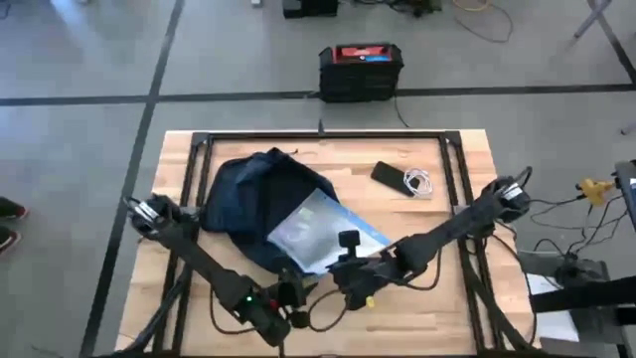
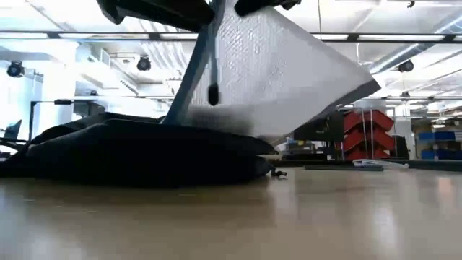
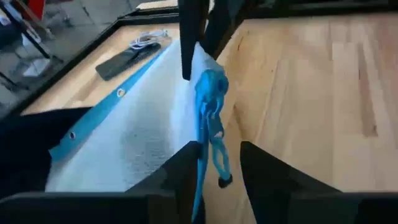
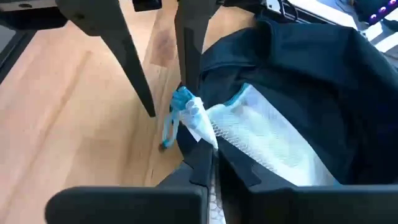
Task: Unpack backpack
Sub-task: Open the white zip bag
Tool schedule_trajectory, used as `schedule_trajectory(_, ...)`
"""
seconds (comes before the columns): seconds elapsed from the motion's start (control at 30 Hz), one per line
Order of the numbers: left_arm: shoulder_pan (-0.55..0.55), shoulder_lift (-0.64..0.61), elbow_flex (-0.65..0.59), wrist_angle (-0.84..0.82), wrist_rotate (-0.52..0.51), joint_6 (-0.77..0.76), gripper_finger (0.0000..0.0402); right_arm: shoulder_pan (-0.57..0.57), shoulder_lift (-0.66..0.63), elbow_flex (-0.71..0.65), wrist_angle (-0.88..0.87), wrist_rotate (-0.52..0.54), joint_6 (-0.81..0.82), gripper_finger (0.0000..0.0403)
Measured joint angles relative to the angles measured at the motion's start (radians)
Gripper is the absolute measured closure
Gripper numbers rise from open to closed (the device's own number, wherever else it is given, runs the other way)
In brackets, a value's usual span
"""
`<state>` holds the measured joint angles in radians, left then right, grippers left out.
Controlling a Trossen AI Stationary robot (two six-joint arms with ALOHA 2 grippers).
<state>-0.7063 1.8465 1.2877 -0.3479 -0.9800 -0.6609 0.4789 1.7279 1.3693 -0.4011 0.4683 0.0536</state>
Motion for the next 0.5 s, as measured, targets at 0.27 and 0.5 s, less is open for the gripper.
schedule_trajectory(0.27, -0.005, 0.0, -0.001, 0.017, 0.002, -0.055, 0.0272, 0.0, 0.0, 0.0, 0.001, 0.006, 0.005, 0.0403)
schedule_trajectory(0.5, -0.09, 0.0, -0.001, 0.014, -0.149, 0.047, 0.026, -0.005, 0.0, 0.0, -0.005, 0.006, 0.026, 0.0403)
